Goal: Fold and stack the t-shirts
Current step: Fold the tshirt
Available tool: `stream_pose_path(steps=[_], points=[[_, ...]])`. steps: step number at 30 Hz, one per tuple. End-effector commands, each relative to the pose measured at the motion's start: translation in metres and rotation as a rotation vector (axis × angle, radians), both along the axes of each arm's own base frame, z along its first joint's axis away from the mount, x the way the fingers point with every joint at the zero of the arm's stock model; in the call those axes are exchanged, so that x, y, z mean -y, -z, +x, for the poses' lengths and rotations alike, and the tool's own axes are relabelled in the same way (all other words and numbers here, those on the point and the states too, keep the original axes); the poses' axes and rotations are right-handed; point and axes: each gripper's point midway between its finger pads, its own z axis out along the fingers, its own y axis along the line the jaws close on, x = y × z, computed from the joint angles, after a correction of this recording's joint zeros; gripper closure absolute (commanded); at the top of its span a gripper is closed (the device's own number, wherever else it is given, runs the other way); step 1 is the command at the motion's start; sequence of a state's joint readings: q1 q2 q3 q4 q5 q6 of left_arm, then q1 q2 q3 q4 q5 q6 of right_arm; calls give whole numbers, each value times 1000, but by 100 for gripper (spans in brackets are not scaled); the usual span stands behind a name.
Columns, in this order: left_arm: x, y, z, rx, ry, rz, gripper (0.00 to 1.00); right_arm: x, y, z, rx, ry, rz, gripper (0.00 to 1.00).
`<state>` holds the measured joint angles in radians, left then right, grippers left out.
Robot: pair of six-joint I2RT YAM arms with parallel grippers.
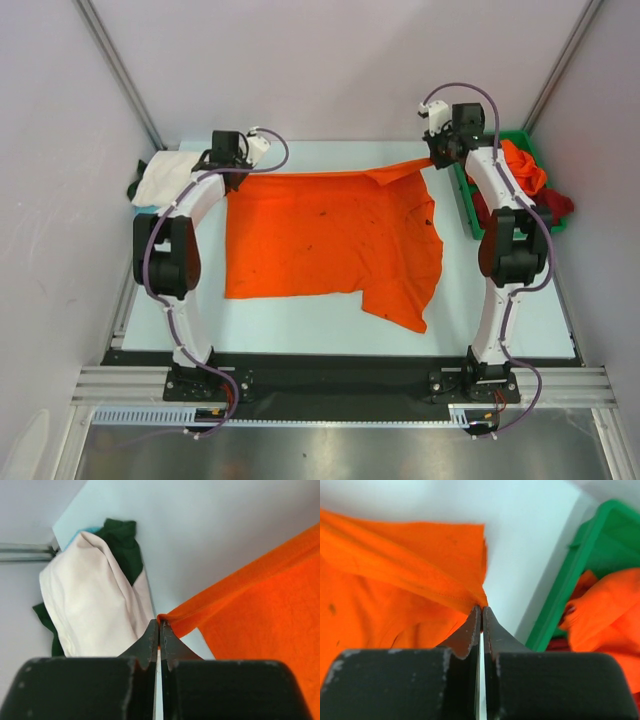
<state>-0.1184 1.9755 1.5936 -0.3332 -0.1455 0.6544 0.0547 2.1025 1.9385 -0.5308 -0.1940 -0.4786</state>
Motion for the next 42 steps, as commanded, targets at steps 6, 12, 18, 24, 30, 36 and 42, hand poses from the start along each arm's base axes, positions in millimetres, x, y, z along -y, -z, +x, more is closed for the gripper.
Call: stream_pose_path(steps=[6,12,18,24,30,36,42], points=[[-5,-23,-33,57,-15,-23,100,-4,-7,-67,-93,-29,29,100],[-4,-11,-57,22,-16,-45,100,-9,8,-106,-167,-44,49,100],[2,-5,-62,-1,-16,-73,100,-7,19,-113,-184,-34,51,100],[7,-7,-40,-10,-17,-71,99,9,-6,-71,-108,57,102,100],[15,-63,1,45,-48,-106,100,42,-100,-13,88,168,187,100],[36,-133,-10,144,-7,-160,100,55,-168,-22,218,185,201,100],[53,-200,-68,271,53,-199,99,51,-233,-93,329,165,188,100]])
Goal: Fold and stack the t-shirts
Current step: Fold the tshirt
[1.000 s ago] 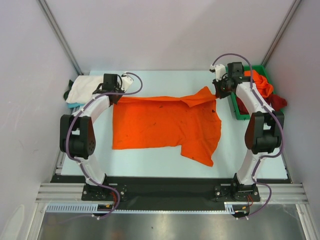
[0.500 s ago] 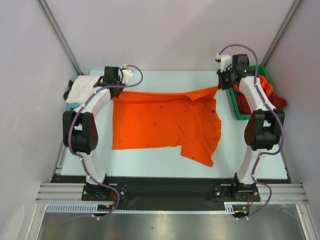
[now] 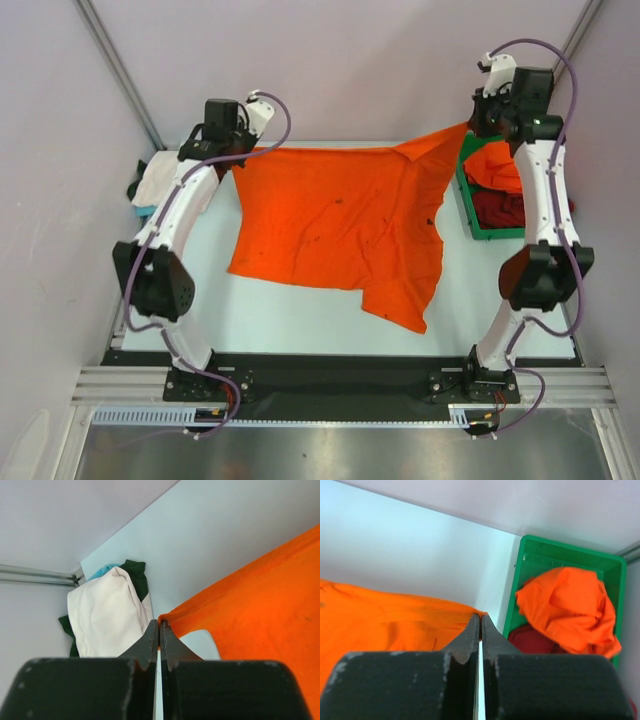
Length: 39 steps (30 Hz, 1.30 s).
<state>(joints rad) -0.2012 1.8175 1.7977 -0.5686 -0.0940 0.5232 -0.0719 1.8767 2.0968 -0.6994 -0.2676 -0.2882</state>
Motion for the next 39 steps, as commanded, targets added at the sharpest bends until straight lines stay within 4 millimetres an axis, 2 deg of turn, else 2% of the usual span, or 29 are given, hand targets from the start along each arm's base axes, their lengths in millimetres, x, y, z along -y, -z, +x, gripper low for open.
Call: stream_pose_path(steps=[1,2,3,4,5,6,8,9,10,11,15,16,17,18,21,23,24,26,28,29,30,31,32,33,34,36,37,38,39], points=[[0,-73,-52,142,1,-38,99,1,-70,-59,136,14,-20,100],[-5,-80,-60,165,-17,-28,100,1,-75,-71,144,16,-24,100],[-10,-93,-78,199,-24,-26,100,1,-102,-99,208,23,-34,100],[-13,-100,-87,217,-27,-21,100,1,-98,-109,202,21,-46,100],[-17,-107,-96,236,-31,-15,100,0,-108,-124,227,22,-55,100],[-23,-122,-113,278,-32,-5,100,0,-128,-149,284,30,-66,100],[-30,-137,-132,315,-32,2,99,1,-140,-176,315,36,-90,100],[-32,-155,-148,361,-20,-1,100,1,-147,-188,335,41,-101,100],[-33,-163,-156,385,-11,-3,99,1,-164,-212,390,47,-117,100],[-34,-172,-164,412,-5,-7,99,1,-172,-225,412,53,-123,100],[-40,-233,-215,585,21,-65,100,-1,-217,-283,544,79,-127,100],[-48,-273,-241,685,14,-82,100,-1,-252,-316,647,99,-125,100],[-48,-273,-241,684,14,-82,100,-1,-253,-316,648,99,-125,100],[-51,-282,-247,707,4,-83,100,0,-261,-320,670,109,-127,100],[-55,-314,-262,789,3,-88,100,6,-298,-343,780,156,-150,100],[-57,-332,-267,829,-5,-95,99,11,-313,-342,818,181,-160,100],[-57,-336,-266,838,-6,-95,100,11,-324,-347,858,187,-165,100],[-57,-339,-258,837,-9,-85,100,13,-329,-340,871,195,-175,100],[-55,-331,-244,809,-12,-58,100,17,-328,-326,870,202,-191,100],[-53,-318,-234,774,-11,-40,100,18,-324,-317,859,204,-200,100],[-52,-308,-225,745,-10,-26,100,20,-311,-299,827,200,-219,100],[-49,-287,-213,688,-3,0,100,21,-301,-286,799,191,-230,100],[-48,-274,-206,658,-1,15,100,22,-290,-276,772,183,-242,100],[-46,-260,-198,622,7,29,100,24,-261,-251,698,172,-256,100],[-44,-237,-189,570,17,49,100,25,-249,-241,672,171,-261,100],[-43,-217,-176,533,13,70,100,27,-233,-222,651,167,-271,100],[-43,-206,-170,508,12,85,100,30,-218,-208,618,170,-274,100],[-39,-206,-165,505,25,78,100,31,-216,-200,613,175,-270,100],[-32,-201,-159,483,55,65,100,33,-207,-178,585,179,-253,100]])
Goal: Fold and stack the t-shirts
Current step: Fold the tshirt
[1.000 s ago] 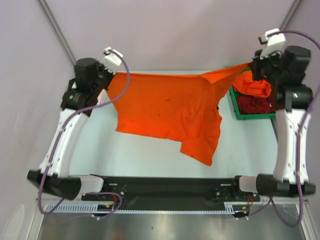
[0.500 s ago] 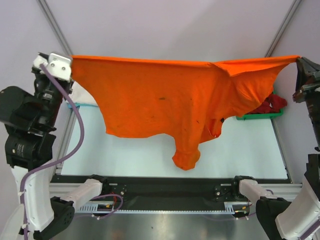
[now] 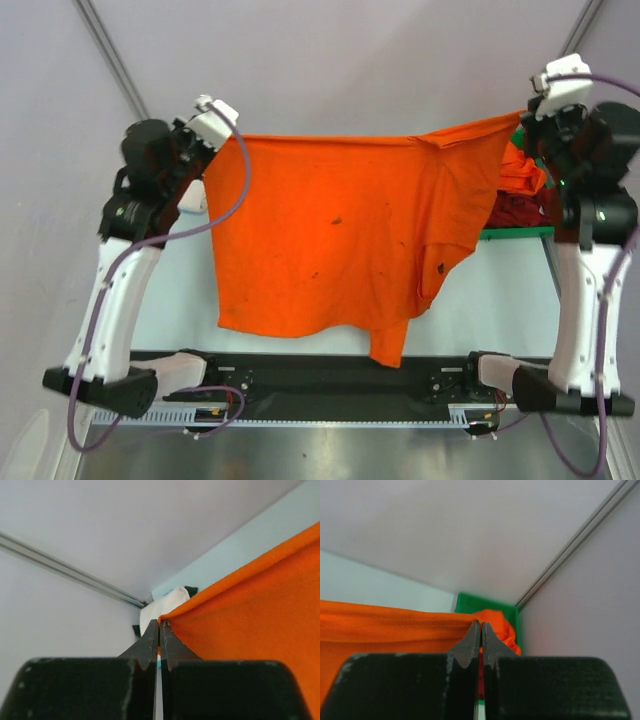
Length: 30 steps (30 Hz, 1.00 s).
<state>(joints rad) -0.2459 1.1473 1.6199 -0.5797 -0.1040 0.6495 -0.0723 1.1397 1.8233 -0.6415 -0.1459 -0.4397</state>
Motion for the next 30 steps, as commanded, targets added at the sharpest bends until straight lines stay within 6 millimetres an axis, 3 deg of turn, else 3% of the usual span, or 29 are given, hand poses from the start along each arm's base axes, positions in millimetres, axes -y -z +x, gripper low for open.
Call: stream_pose_path(steps=[1,3,5,7,8,9,12,16,18,19,20,23,24,30], points=[[-4,3,14,-17,-21,46,100,21,-8,44,55,91,-7,100],[6,-2,19,-40,8,46,99,20,-4,73,45,74,15,100],[10,-12,21,-15,13,28,100,17,-13,84,60,53,50,100],[17,-10,23,-18,28,34,100,12,-4,103,32,21,87,100],[18,-10,23,-16,24,37,100,9,-16,102,54,11,97,100],[19,-16,23,2,19,32,100,8,-14,105,41,5,110,100],[15,-46,12,80,0,-16,99,6,-32,92,79,-4,108,100],[3,-78,-10,162,-28,-33,100,6,-61,56,154,8,84,100],[-4,-91,-33,203,-24,-42,100,5,-79,17,202,18,70,100],[-3,-87,-32,191,-22,-37,100,5,-79,17,203,19,68,100],[-7,-93,-45,214,-20,-44,100,4,-86,-4,221,23,66,100],[-9,-86,-60,200,-3,-40,100,5,-87,-35,220,40,55,100],[-12,-90,-72,217,0,-45,100,5,-93,-58,247,50,54,100],[-15,-91,-114,235,66,-65,99,10,-93,-135,279,111,70,100]])
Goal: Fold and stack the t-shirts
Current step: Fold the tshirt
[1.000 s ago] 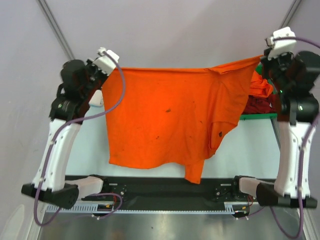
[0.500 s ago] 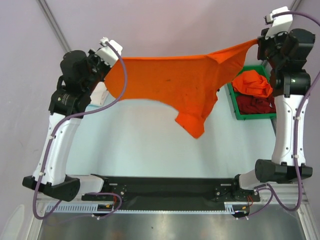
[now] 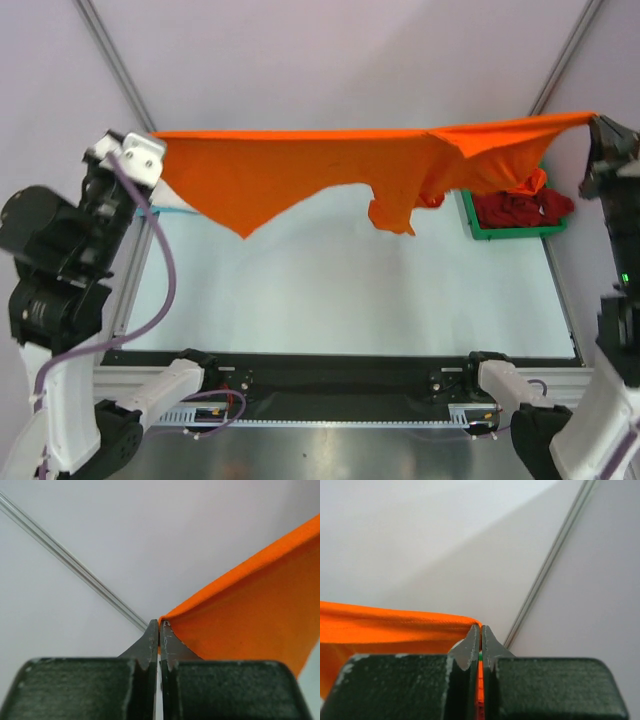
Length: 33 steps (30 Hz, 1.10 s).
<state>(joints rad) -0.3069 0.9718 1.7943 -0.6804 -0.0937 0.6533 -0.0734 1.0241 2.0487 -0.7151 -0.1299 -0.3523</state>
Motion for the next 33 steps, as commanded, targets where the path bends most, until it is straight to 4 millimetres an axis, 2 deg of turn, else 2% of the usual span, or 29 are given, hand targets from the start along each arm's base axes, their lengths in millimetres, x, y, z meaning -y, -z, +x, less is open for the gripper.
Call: stream_pose_path(steps=[1,3,5,6,7,9,12,13,14,15,16,18,19,20,21,22,23,24,25,26,27,28,29,30,31,32,33], points=[[-9,0,-20,5,-6,-4,100,19,-3,-38,24,119,8,100],[-12,-10,-31,34,-3,-6,99,22,-14,-51,58,142,4,100],[-15,-30,-42,90,-5,-13,100,27,-24,-58,84,174,2,100],[-17,-37,-45,110,-10,-8,100,28,-36,-68,125,184,6,100],[-19,-47,-53,141,-9,-12,100,29,-39,-63,126,189,5,100],[-16,-48,-50,134,3,-2,100,29,-46,-59,141,189,-3,100],[-5,-20,-36,36,43,55,100,28,-37,-32,105,174,-46,100],[3,8,-23,-48,71,87,100,30,-15,-7,34,174,-56,100],[6,27,-15,-101,76,110,100,23,-9,3,28,133,-83,100],[7,46,-8,-154,76,132,100,22,7,19,-12,122,-104,100],[12,91,8,-267,86,165,99,21,44,45,-105,99,-119,100],[14,140,21,-360,88,229,100,13,86,74,-195,36,-157,100],[17,189,37,-442,87,260,99,12,107,86,-239,22,-170,100],[16,214,44,-480,82,289,100,11,158,109,-346,-11,-179,100],[11,237,53,-510,58,337,100,11,183,123,-403,-22,-189,100],[11,277,65,-553,51,369,99,11,207,135,-442,-31,-203,100],[10,304,76,-603,46,401,100,9,252,146,-533,-59,-212,100],[6,322,84,-629,28,424,100,10,287,160,-608,-71,-221,100],[6,338,95,-635,20,425,99,8,313,169,-663,-85,-234,100],[5,365,107,-706,18,428,100,5,341,178,-714,-95,-258,100],[3,377,115,-739,1,431,100,4,355,185,-747,-103,-271,100],[0,377,128,-742,-21,419,100,4,391,199,-838,-116,-280,100],[-2,404,140,-820,-27,427,100,4,402,209,-854,-109,-292,100],[-6,412,148,-850,-53,404,100,2,410,221,-875,-112,-300,100],[-7,425,163,-900,-61,408,100,2,433,233,-928,-120,-299,100],[-7,430,170,-921,-68,399,100,2,442,242,-945,-122,-303,100],[-8,422,185,-911,-81,387,100,3,439,254,-935,-117,-308,100]])
